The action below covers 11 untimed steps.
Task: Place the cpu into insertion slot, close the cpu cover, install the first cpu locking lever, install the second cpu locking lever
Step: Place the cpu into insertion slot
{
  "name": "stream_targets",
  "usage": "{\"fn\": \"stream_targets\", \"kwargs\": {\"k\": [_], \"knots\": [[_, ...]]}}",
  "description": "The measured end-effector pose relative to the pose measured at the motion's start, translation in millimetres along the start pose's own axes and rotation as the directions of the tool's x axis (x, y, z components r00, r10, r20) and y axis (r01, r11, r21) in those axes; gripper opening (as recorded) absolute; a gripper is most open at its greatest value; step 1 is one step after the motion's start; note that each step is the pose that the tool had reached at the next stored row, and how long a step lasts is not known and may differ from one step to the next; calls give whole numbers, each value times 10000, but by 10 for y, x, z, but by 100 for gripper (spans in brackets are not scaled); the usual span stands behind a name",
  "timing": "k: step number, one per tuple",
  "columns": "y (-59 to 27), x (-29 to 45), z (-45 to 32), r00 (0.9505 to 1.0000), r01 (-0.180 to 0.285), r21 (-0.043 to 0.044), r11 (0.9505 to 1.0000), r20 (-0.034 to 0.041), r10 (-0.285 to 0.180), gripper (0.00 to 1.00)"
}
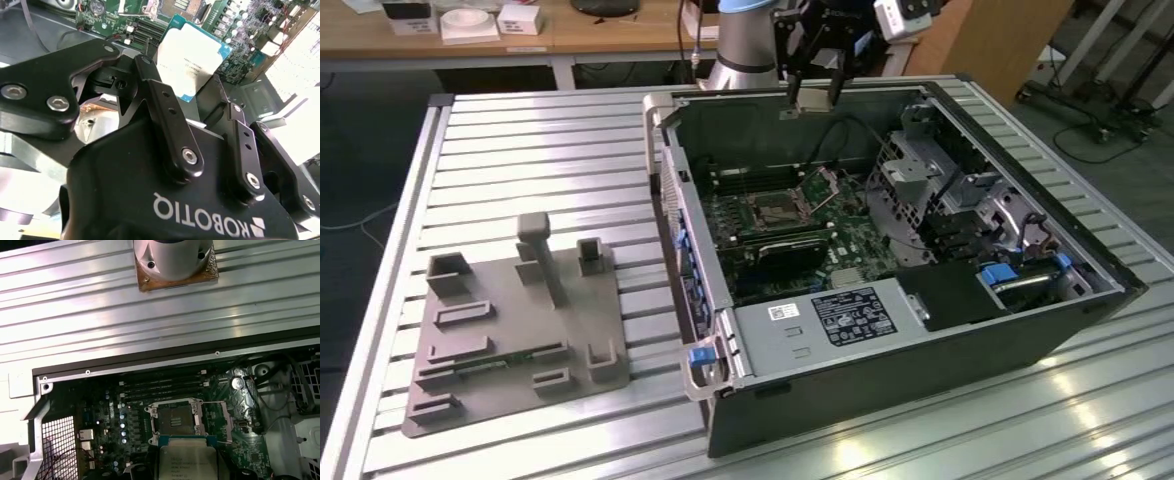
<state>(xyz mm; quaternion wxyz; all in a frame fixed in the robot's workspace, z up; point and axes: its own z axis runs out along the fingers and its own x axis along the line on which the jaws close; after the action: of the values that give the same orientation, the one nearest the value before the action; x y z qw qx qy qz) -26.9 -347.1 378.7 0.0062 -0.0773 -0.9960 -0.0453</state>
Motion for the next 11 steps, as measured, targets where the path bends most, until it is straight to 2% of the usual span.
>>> {"fn": "stream_targets", "kwargs": {"k": [5,9,11], "knots": [[-1,4,4,9975,-699,-14,9976,62,699,54],[-11,69,8,9967,-812,-20,9967,74,812,54],[-12,77,7,9966,-815,-17,9967,73,815,54]]}}
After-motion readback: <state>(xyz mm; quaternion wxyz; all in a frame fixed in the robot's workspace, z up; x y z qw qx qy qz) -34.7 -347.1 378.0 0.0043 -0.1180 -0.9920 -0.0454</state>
